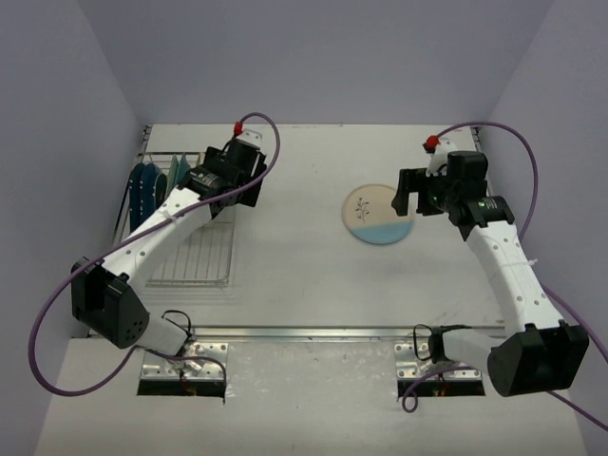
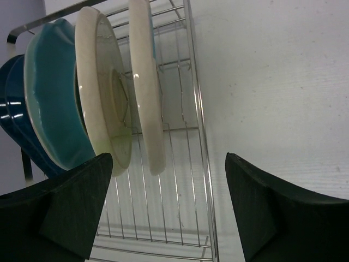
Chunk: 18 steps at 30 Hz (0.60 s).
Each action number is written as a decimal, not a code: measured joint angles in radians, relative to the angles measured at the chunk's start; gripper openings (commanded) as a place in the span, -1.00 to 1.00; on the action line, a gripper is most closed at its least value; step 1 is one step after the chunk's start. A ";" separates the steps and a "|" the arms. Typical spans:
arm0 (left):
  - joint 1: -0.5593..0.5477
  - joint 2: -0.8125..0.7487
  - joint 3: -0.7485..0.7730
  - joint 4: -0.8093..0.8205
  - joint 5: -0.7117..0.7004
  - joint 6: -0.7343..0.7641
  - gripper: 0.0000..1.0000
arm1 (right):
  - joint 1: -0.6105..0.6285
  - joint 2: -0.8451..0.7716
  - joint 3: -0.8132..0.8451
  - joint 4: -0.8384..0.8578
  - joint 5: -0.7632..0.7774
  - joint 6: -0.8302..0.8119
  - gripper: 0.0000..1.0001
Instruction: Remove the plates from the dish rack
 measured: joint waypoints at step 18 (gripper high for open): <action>0.101 0.146 -0.052 0.110 0.048 -0.006 0.12 | 0.104 0.000 -0.033 0.020 0.053 -0.015 0.98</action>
